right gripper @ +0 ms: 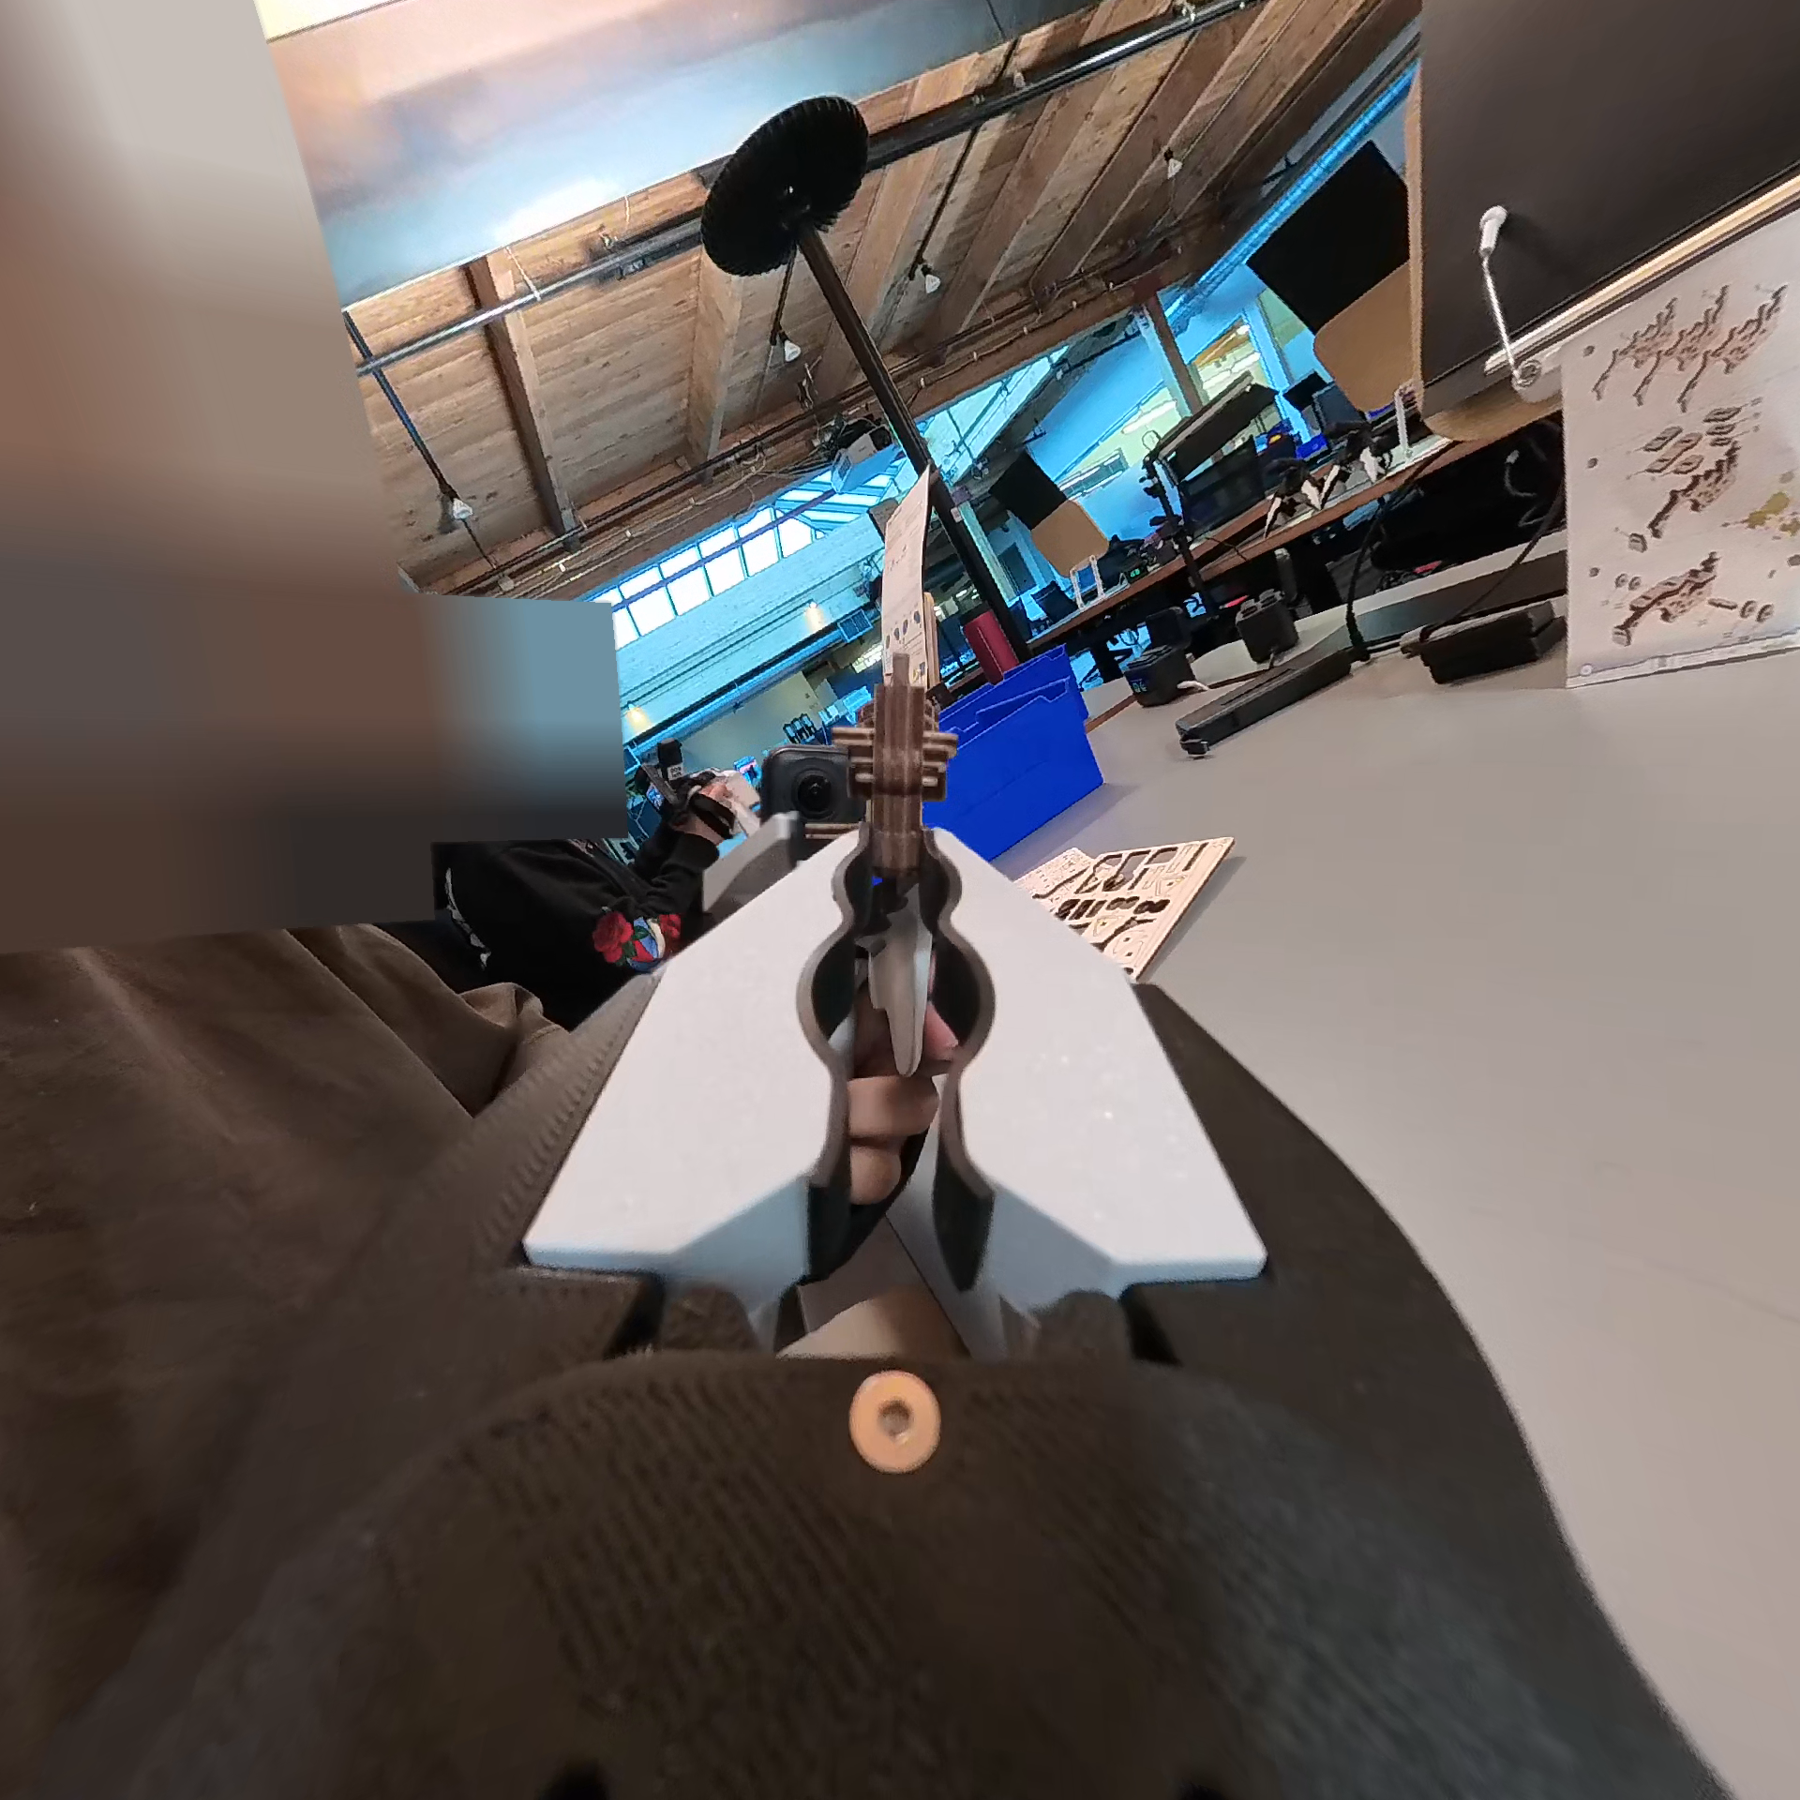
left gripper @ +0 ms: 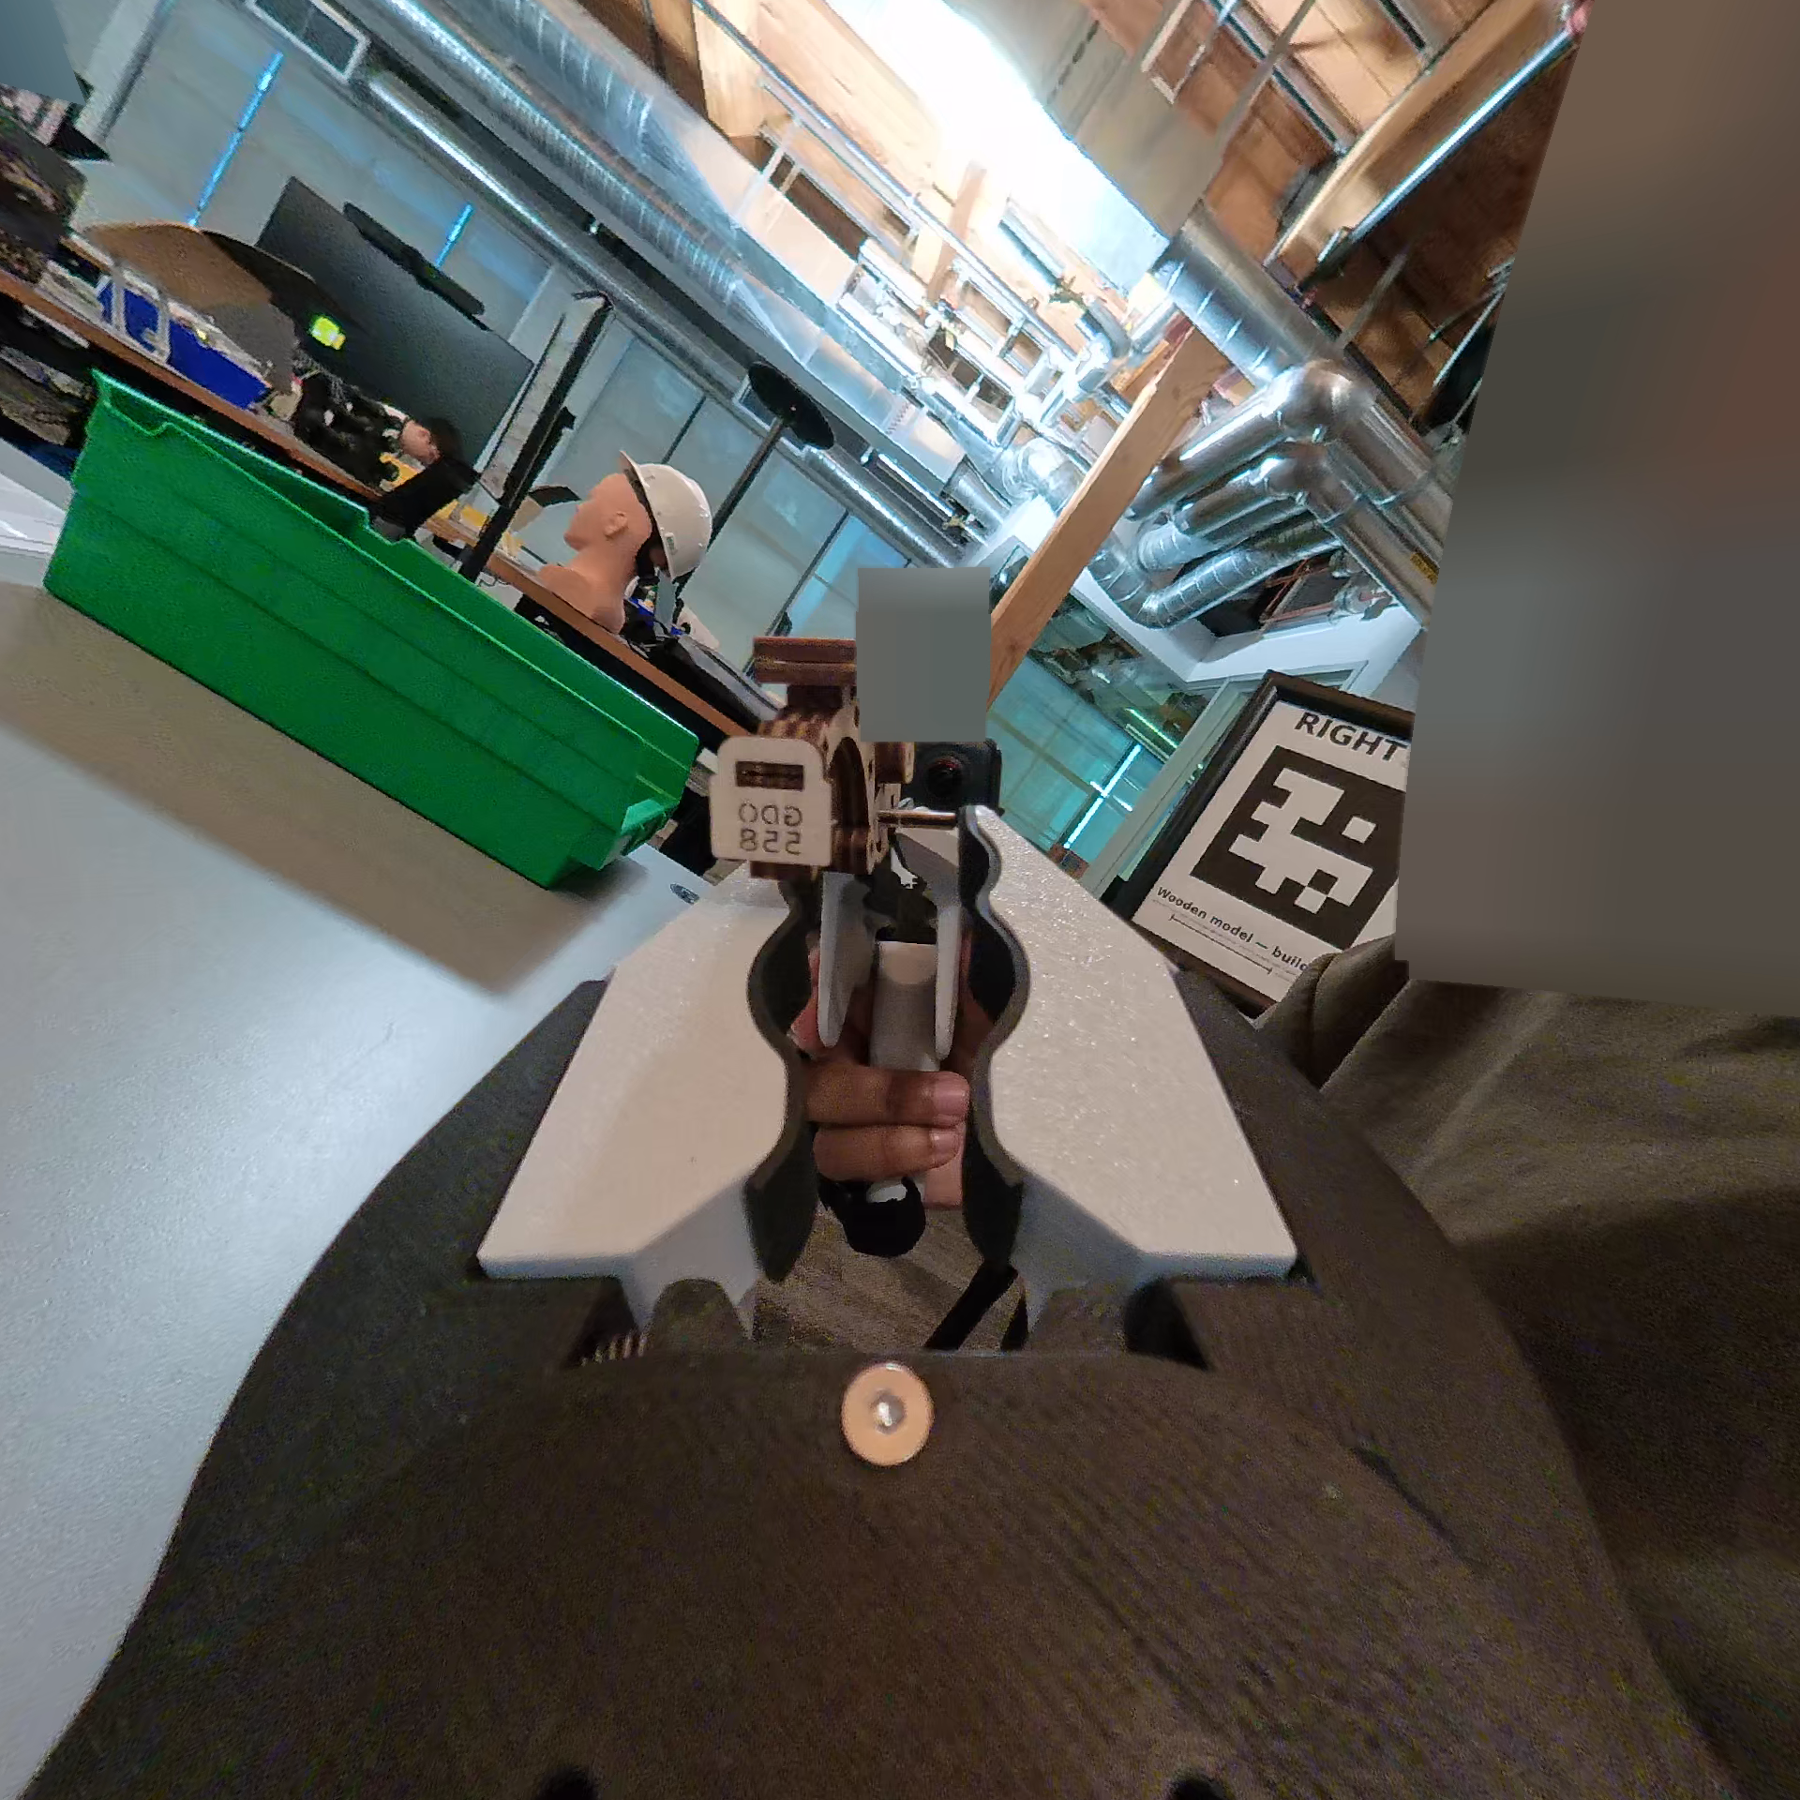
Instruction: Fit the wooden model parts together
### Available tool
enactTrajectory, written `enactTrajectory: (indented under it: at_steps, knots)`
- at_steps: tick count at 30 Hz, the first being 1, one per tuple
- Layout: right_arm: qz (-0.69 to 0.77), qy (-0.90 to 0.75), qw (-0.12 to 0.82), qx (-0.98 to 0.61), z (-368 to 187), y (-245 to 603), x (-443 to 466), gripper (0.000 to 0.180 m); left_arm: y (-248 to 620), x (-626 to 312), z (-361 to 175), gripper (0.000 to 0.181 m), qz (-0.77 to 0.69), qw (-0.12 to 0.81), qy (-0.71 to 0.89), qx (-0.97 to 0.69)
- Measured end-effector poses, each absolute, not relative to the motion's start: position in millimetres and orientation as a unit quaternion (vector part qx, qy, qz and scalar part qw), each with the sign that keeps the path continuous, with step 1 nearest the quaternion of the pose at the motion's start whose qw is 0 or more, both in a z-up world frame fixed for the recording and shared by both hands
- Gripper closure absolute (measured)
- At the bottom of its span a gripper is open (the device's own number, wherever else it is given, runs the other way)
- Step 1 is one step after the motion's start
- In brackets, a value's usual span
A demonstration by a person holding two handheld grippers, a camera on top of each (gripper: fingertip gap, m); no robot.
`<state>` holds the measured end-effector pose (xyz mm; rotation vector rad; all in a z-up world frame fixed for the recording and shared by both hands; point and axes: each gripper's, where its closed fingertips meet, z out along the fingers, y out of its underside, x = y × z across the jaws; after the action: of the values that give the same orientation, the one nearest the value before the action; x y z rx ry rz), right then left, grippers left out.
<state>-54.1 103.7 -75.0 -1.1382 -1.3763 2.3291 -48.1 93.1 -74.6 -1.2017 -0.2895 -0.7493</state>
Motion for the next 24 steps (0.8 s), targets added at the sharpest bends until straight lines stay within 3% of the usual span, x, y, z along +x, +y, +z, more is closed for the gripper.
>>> enactTrajectory:
  at_steps: [24]
  knots:
    - [0.77,-0.494,0.139,-0.378,-76.8,100.4,-52.9,0.171,91.9,-49.2,-77.7,0.157,-0.297,0.755,-0.12,-0.572]
